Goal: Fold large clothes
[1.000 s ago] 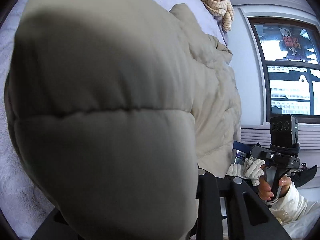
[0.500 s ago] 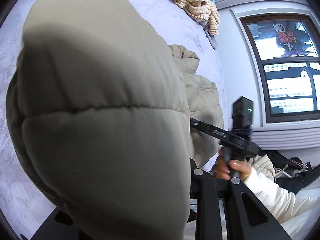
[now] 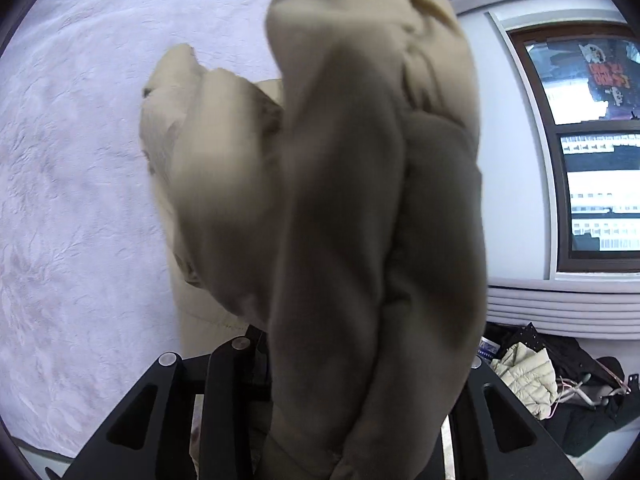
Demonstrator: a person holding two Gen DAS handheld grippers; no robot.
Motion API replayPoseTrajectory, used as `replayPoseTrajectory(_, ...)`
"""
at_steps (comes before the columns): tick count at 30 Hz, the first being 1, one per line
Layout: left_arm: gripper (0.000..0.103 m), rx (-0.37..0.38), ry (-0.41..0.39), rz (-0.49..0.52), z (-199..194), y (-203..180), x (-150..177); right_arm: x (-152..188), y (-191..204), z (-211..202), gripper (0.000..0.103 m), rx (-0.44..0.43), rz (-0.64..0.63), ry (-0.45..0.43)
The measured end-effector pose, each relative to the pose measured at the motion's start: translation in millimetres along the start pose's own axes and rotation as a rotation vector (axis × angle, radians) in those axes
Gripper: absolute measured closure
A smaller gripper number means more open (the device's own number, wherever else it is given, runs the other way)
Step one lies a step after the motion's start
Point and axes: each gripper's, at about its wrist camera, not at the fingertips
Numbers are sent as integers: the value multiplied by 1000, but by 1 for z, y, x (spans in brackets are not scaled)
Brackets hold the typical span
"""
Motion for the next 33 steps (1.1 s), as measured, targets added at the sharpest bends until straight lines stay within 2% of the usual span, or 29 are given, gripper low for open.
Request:
replayPoseTrajectory(3, 70, -32, 35, 41, 15, -26, 2, 9, -11, -31, 103, -43, 15, -38)
replayPoseTrajectory(7, 43, -15, 108, 80, 44, -50, 3, 34, -35, -80, 100, -64, 44, -109)
replayPoseTrajectory(9, 35, 29, 143, 97, 62, -64, 3, 51, -51, -103, 99, -60, 78, -146)
replayPoseTrajectory(12, 23, 139, 198, 126, 92, -75, 1, 76, -70, -129, 99, -59, 141, -200)
replayPoseTrajectory(14, 22, 174, 218, 172, 109, -83, -1, 92, -79, -143, 99, -51, 180, -229)
replayPoseTrajectory(16, 22, 145, 202, 217, 132, -87, -8, 109, -85, -156, 99, -28, 214, -249)
replayPoseTrajectory(18, 22, 103, 185, 268, 159, -95, 0, 128, -88, -170, 99, 7, 241, -263)
replayPoseTrajectory(20, 22, 75, 171, 308, 174, -114, -1, 145, -85, -187, 87, 34, 240, -285)
replayPoseTrajectory(22, 22, 56, 156, 338, 186, -138, -8, 164, -76, -208, 21, 42, 213, -321)
replayPoseTrajectory(25, 22, 33, 137, 374, 202, -152, -2, 182, -61, -230, 19, -35, 166, -362)
replayPoseTrajectory(26, 22, 28, 134, 381, 203, -151, 0, 182, -56, -236, 19, -69, 150, -376)
replayPoseTrajectory(27, 22, 22, 130, 390, 195, -135, 4, 184, -52, -239, 19, -97, 133, -383)
replayPoseTrajectory(28, 22, 12, 124, 398, 199, -145, 8, 184, -51, -242, 19, -116, 116, -382)
replayPoseTrajectory(30, 22, -10, 110, 418, 192, -148, 17, 175, -43, -238, 18, -108, 96, -364)
replayPoseTrajectory(31, 22, -8, 94, 431, 174, -131, 13, 167, -42, -230, 19, -87, 102, -352)
replayPoseTrajectory(32, 22, 10, 70, 446, 163, -131, 13, 161, -40, -227, 19, -62, 110, -339)
replayPoseTrajectory(33, 22, 27, 36, 462, 145, -121, 11, 151, -41, -219, 19, -10, 131, -321)
Point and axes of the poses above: each gripper's, at about its wrist camera, not at the fingertips, and z roughly the way its jaws point, y to its left, x to its underside, and after that the axes turned 11 degrees about -z, right-handed
